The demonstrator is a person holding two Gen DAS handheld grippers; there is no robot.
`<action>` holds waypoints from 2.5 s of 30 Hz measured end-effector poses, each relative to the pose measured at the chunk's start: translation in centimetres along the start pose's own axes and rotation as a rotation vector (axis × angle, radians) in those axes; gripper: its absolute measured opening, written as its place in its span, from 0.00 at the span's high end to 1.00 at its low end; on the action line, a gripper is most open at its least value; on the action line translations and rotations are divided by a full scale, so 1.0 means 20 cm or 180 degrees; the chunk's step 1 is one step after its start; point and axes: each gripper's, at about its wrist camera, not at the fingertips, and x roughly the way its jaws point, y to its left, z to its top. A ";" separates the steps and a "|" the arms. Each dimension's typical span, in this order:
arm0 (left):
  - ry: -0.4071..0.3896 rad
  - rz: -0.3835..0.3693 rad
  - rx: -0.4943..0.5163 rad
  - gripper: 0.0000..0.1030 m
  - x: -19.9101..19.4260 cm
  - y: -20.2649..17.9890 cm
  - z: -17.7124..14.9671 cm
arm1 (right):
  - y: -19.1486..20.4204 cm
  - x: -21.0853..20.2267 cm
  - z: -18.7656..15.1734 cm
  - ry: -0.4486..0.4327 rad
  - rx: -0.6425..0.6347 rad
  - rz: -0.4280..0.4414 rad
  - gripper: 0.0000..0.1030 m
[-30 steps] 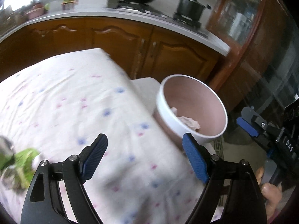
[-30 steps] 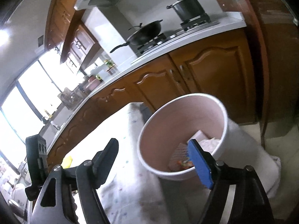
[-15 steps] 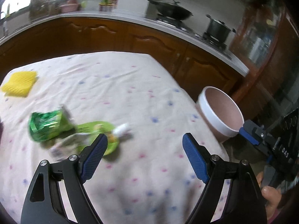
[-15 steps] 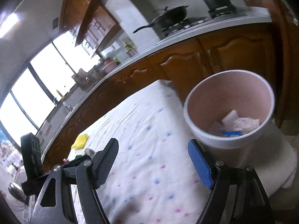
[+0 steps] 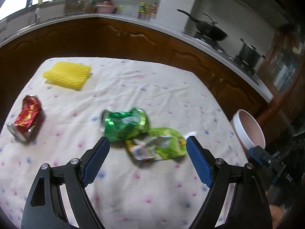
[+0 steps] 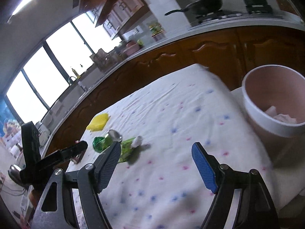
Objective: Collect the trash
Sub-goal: 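Move both open tools back over the green can and juice pouch, then grasp the green crushed can with the left tool while the right tool grasps the green juice pouch, then carry the can and pouch over the bin and open both tools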
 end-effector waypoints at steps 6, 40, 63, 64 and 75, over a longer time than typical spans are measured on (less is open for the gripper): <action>-0.0027 0.0114 -0.0172 0.18 -0.01 0.16 0.01 | 0.13 0.11 -0.05 0.0155 -0.0092 0.0111 0.23; 0.0420 0.0210 -0.0153 0.62 0.46 0.30 0.18 | 0.07 0.67 -0.09 0.0669 0.0958 0.0514 0.61; -0.0021 -0.0104 0.0340 0.85 0.19 -0.06 0.16 | 0.05 0.25 0.08 0.0108 0.0301 0.0161 0.87; -0.0024 -0.0131 0.0364 0.85 0.18 -0.08 0.16 | 0.04 0.22 0.09 0.0063 0.0287 0.0131 0.87; -0.0012 -0.0433 0.0648 0.86 0.17 -0.40 0.11 | -0.10 -0.07 0.14 -0.0294 0.0128 -0.0314 0.87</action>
